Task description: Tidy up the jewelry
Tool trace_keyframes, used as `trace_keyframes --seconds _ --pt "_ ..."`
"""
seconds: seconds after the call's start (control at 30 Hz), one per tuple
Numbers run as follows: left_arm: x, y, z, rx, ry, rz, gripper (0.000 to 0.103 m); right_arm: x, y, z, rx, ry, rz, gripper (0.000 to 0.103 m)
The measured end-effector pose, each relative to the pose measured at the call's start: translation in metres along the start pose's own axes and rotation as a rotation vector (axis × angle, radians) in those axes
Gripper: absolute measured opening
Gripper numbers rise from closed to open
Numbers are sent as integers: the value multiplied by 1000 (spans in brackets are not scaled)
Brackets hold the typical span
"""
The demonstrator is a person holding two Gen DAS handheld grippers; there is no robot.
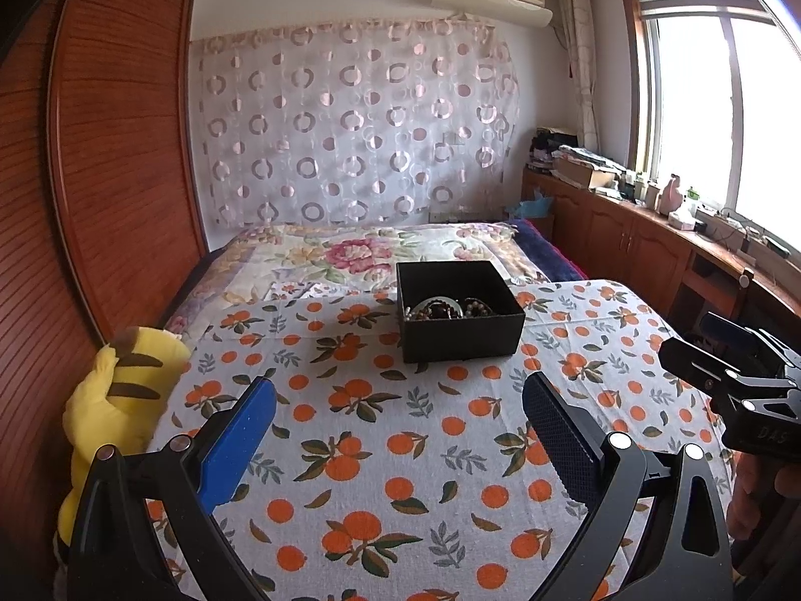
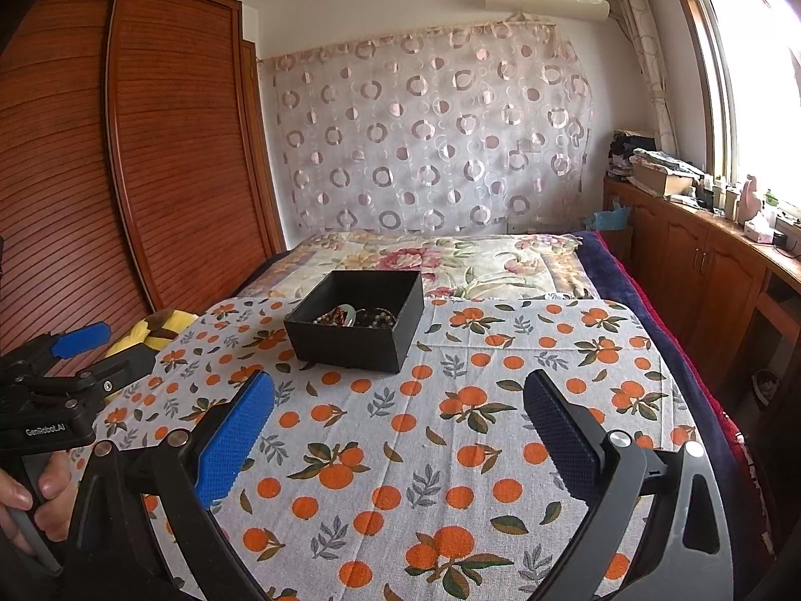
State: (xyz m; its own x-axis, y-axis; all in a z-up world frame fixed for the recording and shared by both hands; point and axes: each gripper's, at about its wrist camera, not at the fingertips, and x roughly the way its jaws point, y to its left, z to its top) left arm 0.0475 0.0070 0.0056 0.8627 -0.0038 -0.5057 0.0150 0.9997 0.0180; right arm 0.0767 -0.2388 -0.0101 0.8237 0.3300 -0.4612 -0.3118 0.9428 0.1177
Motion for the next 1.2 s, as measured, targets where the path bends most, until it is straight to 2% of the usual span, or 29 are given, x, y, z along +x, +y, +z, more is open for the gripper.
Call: trace_keyframes --seconds 1.2 --pt "-3 -2 2 3 -10 3 95 0 0 -1 0 -4 -1 100"
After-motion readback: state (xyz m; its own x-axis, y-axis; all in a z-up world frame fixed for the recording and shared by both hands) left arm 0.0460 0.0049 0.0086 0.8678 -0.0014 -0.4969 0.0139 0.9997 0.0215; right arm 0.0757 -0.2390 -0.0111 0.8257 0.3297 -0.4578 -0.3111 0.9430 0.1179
